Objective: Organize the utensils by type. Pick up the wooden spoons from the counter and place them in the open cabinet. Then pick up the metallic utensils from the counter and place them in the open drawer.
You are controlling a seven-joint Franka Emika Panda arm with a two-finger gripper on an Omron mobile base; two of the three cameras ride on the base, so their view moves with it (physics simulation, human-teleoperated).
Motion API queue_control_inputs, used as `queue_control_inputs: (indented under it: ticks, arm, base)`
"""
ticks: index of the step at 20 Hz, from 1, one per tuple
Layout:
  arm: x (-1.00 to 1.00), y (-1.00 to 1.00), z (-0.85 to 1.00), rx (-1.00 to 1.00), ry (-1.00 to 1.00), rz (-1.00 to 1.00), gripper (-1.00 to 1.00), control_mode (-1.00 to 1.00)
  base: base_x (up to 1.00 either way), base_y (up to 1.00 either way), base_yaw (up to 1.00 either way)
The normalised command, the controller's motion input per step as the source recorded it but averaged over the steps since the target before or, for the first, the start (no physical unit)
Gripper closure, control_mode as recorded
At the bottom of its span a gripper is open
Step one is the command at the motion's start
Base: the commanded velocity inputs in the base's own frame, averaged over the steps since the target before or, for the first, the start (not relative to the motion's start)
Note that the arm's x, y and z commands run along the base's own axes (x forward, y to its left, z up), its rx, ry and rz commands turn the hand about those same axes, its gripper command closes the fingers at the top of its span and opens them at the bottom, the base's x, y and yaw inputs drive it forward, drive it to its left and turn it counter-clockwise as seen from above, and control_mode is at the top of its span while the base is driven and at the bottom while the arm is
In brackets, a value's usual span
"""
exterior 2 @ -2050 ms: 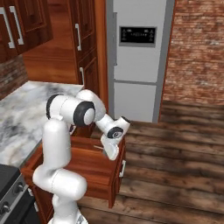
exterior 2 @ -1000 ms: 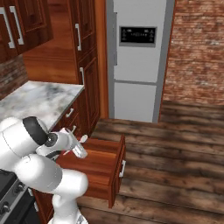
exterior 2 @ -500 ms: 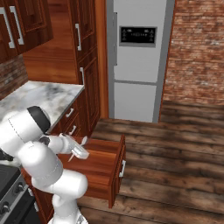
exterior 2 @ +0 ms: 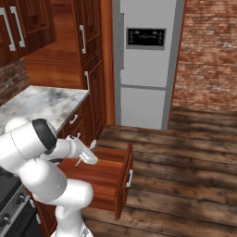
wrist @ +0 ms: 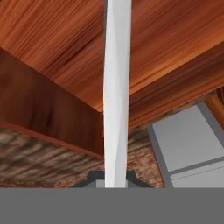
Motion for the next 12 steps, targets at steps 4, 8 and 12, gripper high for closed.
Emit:
queue_control_inputs:
  ticks: [4,8,12]
  arm:
    - [0.12,0.0,0.01,0.0,0.11,0.0,1.0,-1.0]
    - [0.12,0.0,0.09,0.0,0.24,0.0,1.0,-1.0]
    - [0.13,0.0,0.06,0.0,0.34,0.0,1.0,-1.0]
  base:
    - [0.0,0.0,0.0]
    - [0.0,0.0,0.0]
    - [0.0,0.0,0.0]
